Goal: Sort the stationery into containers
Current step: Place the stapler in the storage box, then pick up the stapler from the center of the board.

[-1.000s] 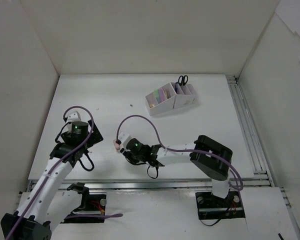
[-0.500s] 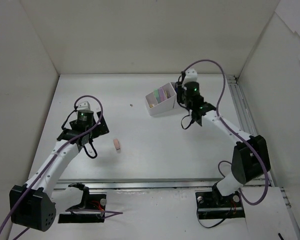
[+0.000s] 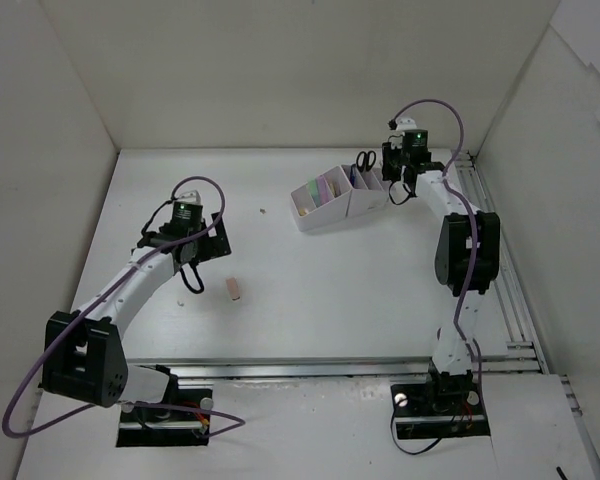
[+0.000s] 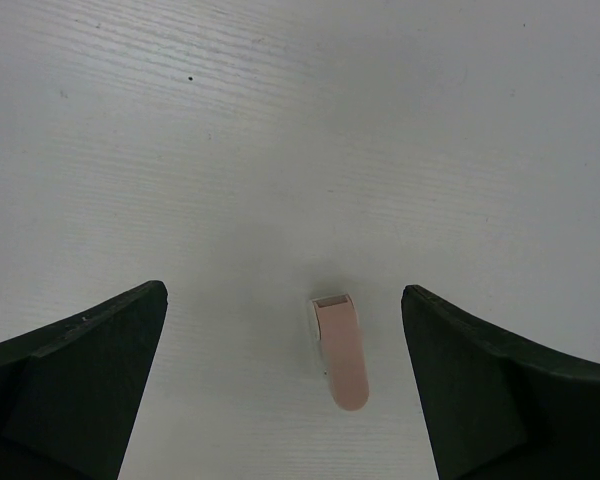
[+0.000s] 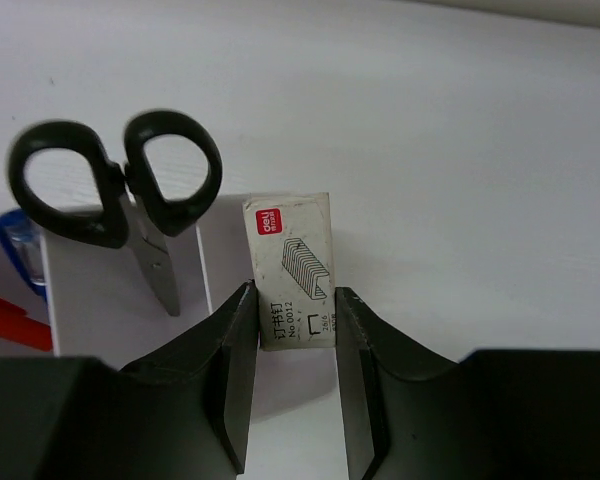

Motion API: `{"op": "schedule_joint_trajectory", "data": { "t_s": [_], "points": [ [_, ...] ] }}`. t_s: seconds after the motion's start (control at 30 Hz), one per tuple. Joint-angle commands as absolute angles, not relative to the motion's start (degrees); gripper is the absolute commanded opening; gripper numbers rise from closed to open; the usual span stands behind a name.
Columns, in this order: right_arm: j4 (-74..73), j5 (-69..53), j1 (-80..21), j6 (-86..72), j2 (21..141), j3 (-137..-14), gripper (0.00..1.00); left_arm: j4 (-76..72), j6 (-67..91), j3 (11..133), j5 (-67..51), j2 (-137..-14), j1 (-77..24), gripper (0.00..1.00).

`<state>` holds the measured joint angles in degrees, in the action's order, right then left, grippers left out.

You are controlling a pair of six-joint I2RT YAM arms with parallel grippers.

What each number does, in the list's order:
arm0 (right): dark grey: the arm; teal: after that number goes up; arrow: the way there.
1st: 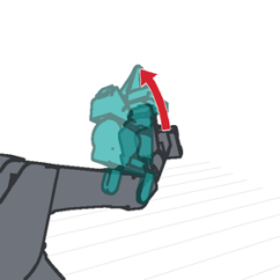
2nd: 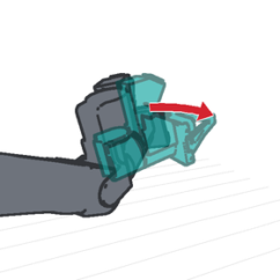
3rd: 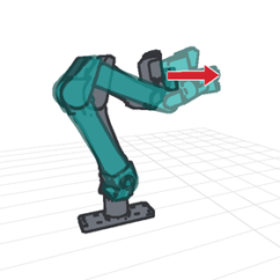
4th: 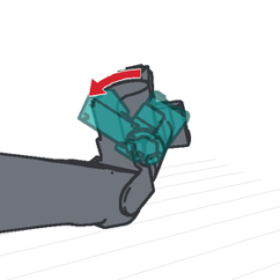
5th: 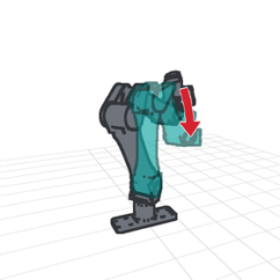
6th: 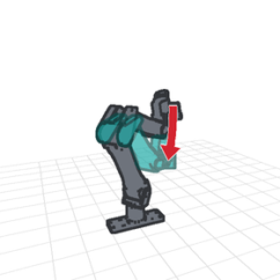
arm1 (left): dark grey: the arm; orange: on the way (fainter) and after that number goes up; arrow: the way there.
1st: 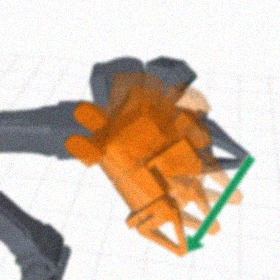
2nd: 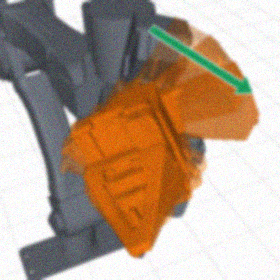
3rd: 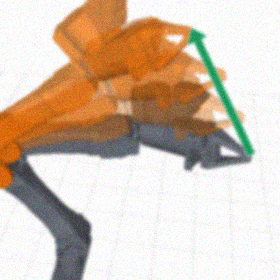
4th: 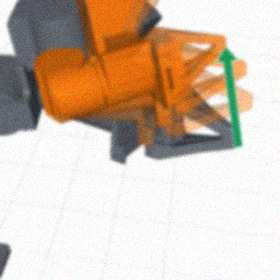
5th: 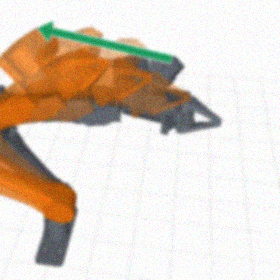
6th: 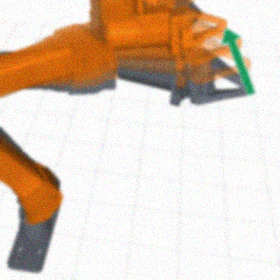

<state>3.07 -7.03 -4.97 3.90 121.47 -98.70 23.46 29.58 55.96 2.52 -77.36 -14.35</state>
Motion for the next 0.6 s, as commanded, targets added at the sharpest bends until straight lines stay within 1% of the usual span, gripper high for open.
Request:
{"op": "schedule_joint_trajectory", "data": {
  "t_s": [0.0,0.07,0.13,0.17,0.2,0.23,0.27,0.3,0.33,0.4,0.43,0.5,0.57],
  "points": [
    [2.46,-14.93,-4.57,6.15,121.90,-103.27,0.03,22.06,28.04,59.67,0.97,-79.44,-15.55,1.00],
    [2.11,-14.77,-4.57,6.15,122.95,-104.15,0.06,22.23,28.21,60.20,0.70,-80.77,-15.56,0.99],
    [2.02,-12.84,-4.48,5.45,123.22,-104.24,0.18,22.32,28.13,60.64,-1.84,-82.79,-16.08,1.00],
    [2.11,-12.75,-4.40,5.28,123.22,-104.06,0.27,22.15,28.21,60.73,-2.37,-83.40,-16.08,1.00],
    [2.11,-12.57,-4.31,5.01,123.14,-103.98,0.43,22.15,28.30,60.65,-2.81,-84.37,-16.61,1.00],
    [2.02,-12.74,-4.39,5.01,122.87,-103.54,0.48,22.06,28.39,60.56,-3.07,-84.81,-17.13,0.99],
    [2.11,-12.40,-4.22,4.92,122.09,-103.10,0.59,22.15,28.39,60.38,-3.08,-85.34,-17.14,0.99],
    [2.11,-12.31,-4.13,5.01,121.38,-102.40,0.66,22.24,28.56,60.21,-2.99,-85.52,-17.75,1.00],
    [2.11,-12.48,-4.22,5.01,119.81,-101.87,0.70,22.32,28.65,60.03,-2.81,-85.60,-17.75,0.99],
    [2.20,-12.13,-4.31,4.75,117.96,-100.21,0.75,22.06,29.00,59.33,-2.55,-85.52,-18.28,0.98],
    [2.20,-11.78,-4.39,4.49,116.91,-99.59,0.79,21.89,29.09,59.07,-2.55,-85.43,-18.28,0.97],
    [2.98,-11.25,-4.57,3.61,112.78,-96.70,0.98,21.80,29.27,58.62,-2.03,-85.52,-18.81,0.91],
    [4.30,-9.59,-5.09,2.47,107.86,-93.88,0.98,21.36,29.71,58.01,-1.15,-85.69,-19.34,0.86]
  ]
}}
